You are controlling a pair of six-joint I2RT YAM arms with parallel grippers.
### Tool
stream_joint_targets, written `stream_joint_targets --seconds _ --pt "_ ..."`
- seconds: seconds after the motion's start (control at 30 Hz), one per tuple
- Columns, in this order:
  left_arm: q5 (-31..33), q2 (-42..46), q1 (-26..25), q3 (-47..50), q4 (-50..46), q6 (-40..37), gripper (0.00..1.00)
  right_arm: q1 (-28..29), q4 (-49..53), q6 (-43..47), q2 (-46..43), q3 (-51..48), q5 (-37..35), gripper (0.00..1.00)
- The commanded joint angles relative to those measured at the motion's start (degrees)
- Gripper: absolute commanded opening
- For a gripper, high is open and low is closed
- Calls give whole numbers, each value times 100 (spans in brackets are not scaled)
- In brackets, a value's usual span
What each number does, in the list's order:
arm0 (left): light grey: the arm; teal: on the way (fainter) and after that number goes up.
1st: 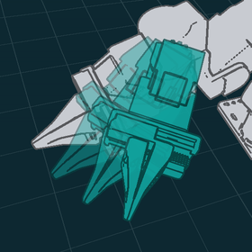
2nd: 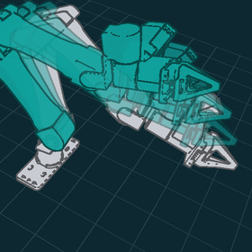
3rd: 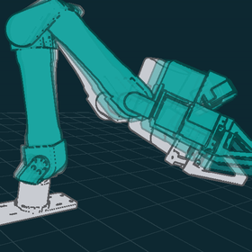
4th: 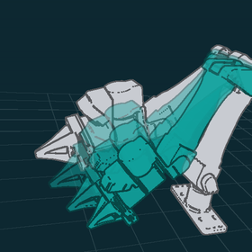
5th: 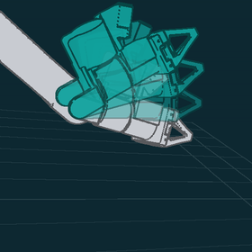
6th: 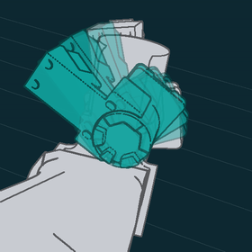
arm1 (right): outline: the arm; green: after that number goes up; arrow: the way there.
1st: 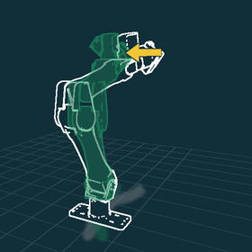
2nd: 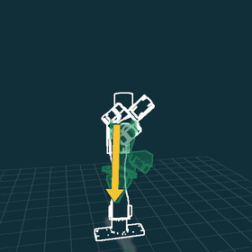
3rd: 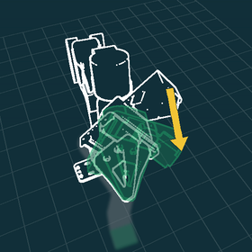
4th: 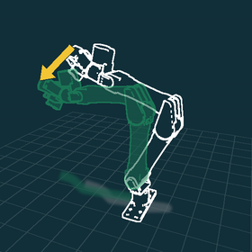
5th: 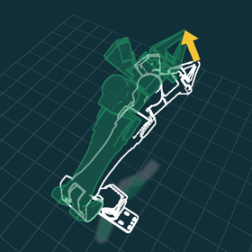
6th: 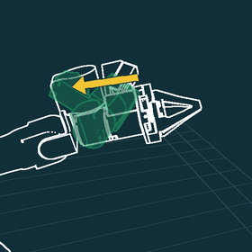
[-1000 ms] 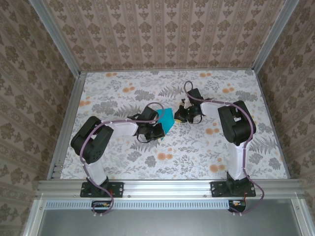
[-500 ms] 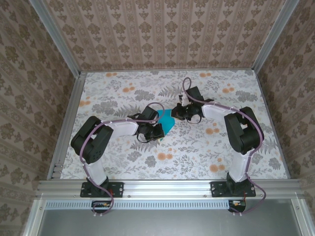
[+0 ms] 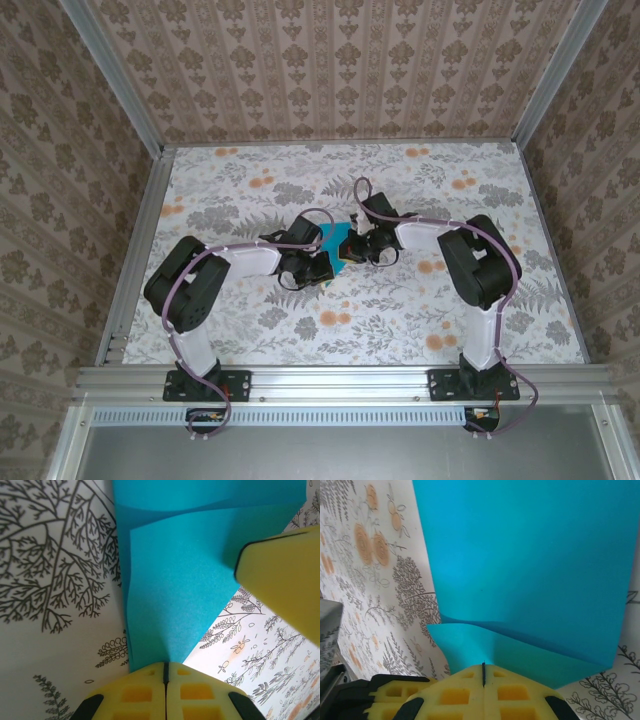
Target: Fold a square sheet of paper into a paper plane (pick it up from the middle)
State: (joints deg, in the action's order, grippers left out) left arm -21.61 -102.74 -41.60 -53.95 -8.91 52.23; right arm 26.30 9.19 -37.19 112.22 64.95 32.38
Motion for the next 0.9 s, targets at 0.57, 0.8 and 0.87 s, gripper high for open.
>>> stream_joint_targets --seconds 0.57,0.8,0.87 --pt "137 32 -57 179 -756 -215 7 -758 140 272 183 -102 -391 3" --pt "8 352 -71 -63 -616 -483 11 -791 -62 121 -419 -253 -320 10" --pt "20 525 -65 -121 -511 -550 16 -787 -108 107 -601 -321 -316 15"
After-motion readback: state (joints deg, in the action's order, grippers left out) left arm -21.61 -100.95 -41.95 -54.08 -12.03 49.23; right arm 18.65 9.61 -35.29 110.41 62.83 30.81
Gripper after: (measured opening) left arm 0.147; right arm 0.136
